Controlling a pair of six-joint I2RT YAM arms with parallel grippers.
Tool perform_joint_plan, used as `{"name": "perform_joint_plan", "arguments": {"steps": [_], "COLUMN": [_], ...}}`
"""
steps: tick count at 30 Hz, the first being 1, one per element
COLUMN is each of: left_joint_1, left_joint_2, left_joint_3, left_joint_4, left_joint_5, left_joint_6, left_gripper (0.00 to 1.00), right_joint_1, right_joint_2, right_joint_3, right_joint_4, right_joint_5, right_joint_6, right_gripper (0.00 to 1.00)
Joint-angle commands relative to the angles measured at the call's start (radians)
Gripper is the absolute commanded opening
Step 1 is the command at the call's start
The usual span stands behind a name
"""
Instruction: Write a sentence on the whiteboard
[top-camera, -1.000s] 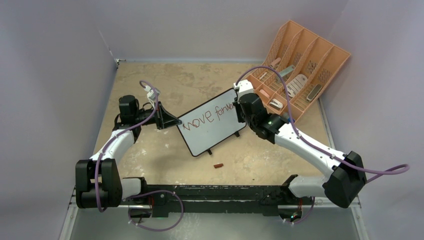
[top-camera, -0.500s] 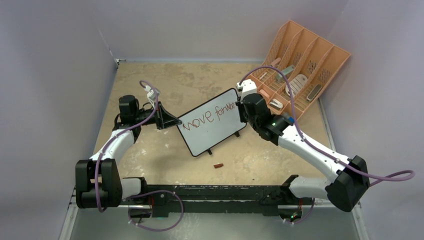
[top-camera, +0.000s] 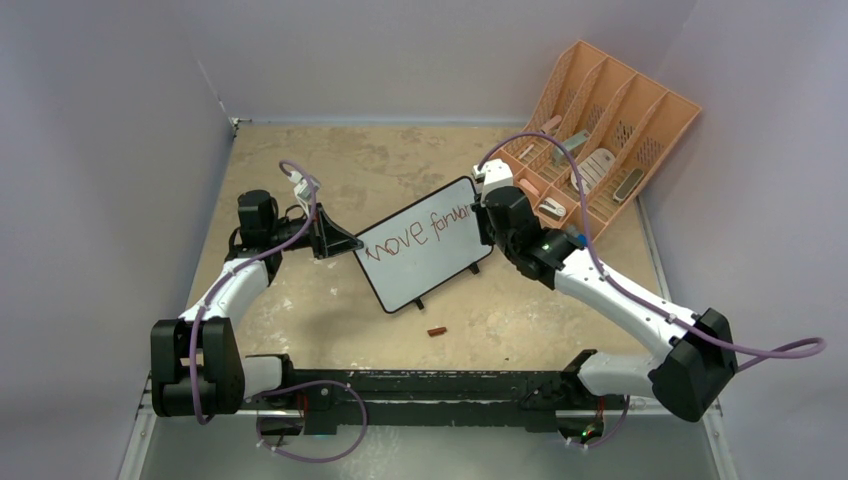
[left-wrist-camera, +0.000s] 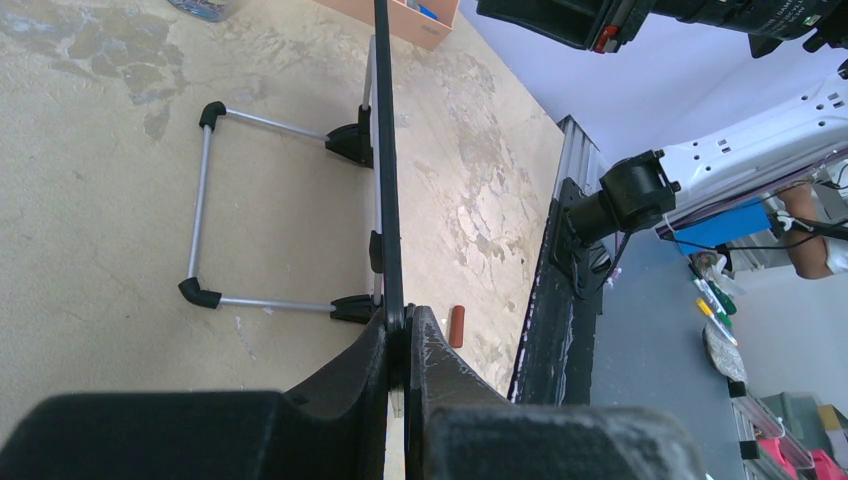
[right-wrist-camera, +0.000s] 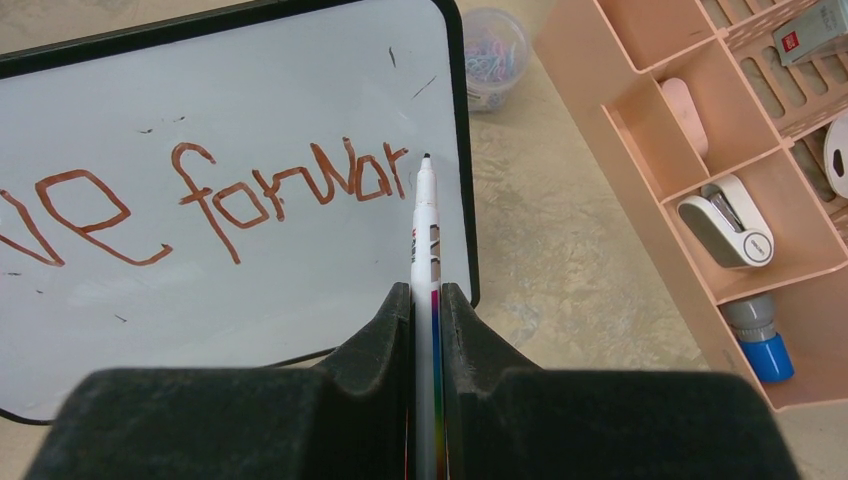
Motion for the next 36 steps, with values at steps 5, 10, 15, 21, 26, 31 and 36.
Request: {"name": "perform_joint_plan", "arguments": {"steps": [5, 10, 15, 21, 26, 31, 36], "left_joint_1": [-0.004, -0.004, -0.004, -0.005, -0.004, -0.004, -0.004], "left_joint_2": [0.011, 0.011, 0.011, 0.012, 0.01, 0.009, 0.01], "left_joint_3": [0.022, 0.022, 0.022, 0.022, 0.022, 0.022, 0.022], "left_joint_4": [0.002, 0.002, 0.002, 0.002, 0.002, 0.002, 0.003], "left_joint_5": [-0.005, -0.002, -0.002, 0.001, 0.0, -0.001, -0.002], "left_joint_6": [0.047, 0.047, 0.046, 0.046, 0.045, 0.046, 0.047], "left_gripper": [0.0, 0.0, 0.0, 0.0, 0.0, 0.0, 0.0], "right_joint_1": [-0.006, -0.009, -0.008, -0.008, -0.009, -0.009, -0.009], "right_joint_2": [0.009, 0.019, 0.028, 0.026, 0.019, 0.012, 0.003], "right_joint_3": [0.006, 0.011, 0.016, 0.021, 0.025, 0.02, 0.013], "right_joint_4": [0.021, 0.023, 0.024, 0.034, 0.042, 0.043, 0.043], "right_joint_5": [0.0, -0.003, -0.009, -0.009, -0.025, -0.039, -0.05], "right_joint_6": [-0.003, -0.003, -0.004, -0.004, -0.011, -0.013, -0.019], "right_gripper": [0.0, 0.0, 0.0, 0.0, 0.0, 0.0, 0.0]}}
